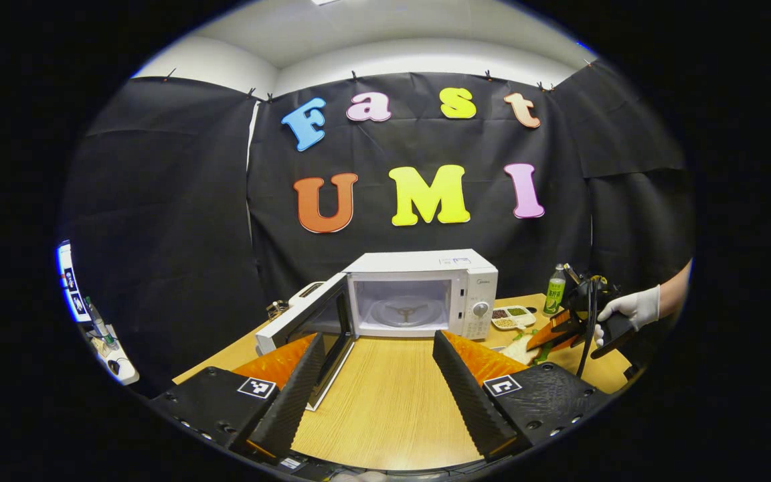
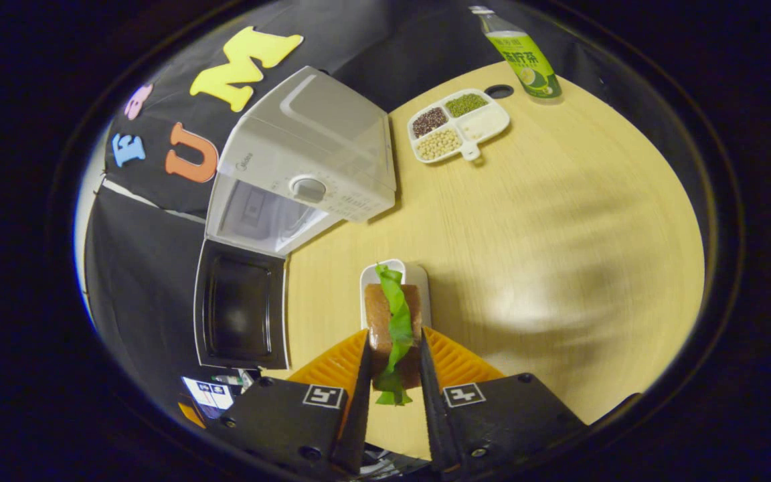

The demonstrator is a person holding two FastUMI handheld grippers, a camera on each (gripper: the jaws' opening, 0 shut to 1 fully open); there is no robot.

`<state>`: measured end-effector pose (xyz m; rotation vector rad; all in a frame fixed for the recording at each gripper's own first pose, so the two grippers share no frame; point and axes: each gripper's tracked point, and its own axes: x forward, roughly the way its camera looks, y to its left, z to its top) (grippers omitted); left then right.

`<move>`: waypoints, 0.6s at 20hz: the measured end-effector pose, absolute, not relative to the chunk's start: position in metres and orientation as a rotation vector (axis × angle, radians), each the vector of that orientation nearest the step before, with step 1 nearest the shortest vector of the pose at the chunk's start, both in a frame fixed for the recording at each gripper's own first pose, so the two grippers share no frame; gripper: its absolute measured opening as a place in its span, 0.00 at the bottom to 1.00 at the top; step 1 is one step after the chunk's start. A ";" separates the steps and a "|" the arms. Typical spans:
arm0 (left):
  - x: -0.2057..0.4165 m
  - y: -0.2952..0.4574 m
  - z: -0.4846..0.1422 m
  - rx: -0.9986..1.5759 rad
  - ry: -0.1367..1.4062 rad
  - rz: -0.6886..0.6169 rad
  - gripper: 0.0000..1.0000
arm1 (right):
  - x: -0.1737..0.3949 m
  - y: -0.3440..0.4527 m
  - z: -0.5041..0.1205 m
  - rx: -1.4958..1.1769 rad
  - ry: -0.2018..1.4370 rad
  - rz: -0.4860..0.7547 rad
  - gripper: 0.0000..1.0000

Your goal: Open the microwave oven with the left hand, put the food in, and close the microwave oven.

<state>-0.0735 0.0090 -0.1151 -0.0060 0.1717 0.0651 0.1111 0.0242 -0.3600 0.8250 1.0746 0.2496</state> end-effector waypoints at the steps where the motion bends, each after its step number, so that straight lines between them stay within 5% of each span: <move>1: -0.073 0.010 -0.115 -0.006 0.171 0.063 1.00 | 0.110 0.025 -0.357 0.825 1.075 0.254 0.39; 4: -0.074 0.017 -0.116 0.000 0.170 0.060 0.96 | 0.107 0.027 -0.339 0.813 1.049 0.264 0.27; 5: -0.074 0.020 -0.117 -0.003 0.172 0.058 0.96 | 0.107 0.026 -0.330 0.803 1.032 0.264 0.34; 6: -0.075 0.024 -0.119 -0.006 0.175 0.059 0.96 | 0.107 0.025 -0.318 0.798 1.004 0.262 0.25; 8: -0.076 0.030 -0.117 -0.007 0.169 0.061 0.96 | 0.110 0.030 -0.289 0.808 0.938 0.259 0.34; 12: -0.078 0.042 -0.122 0.005 0.177 0.052 0.96 | 0.123 0.063 -0.232 0.790 0.780 0.290 0.33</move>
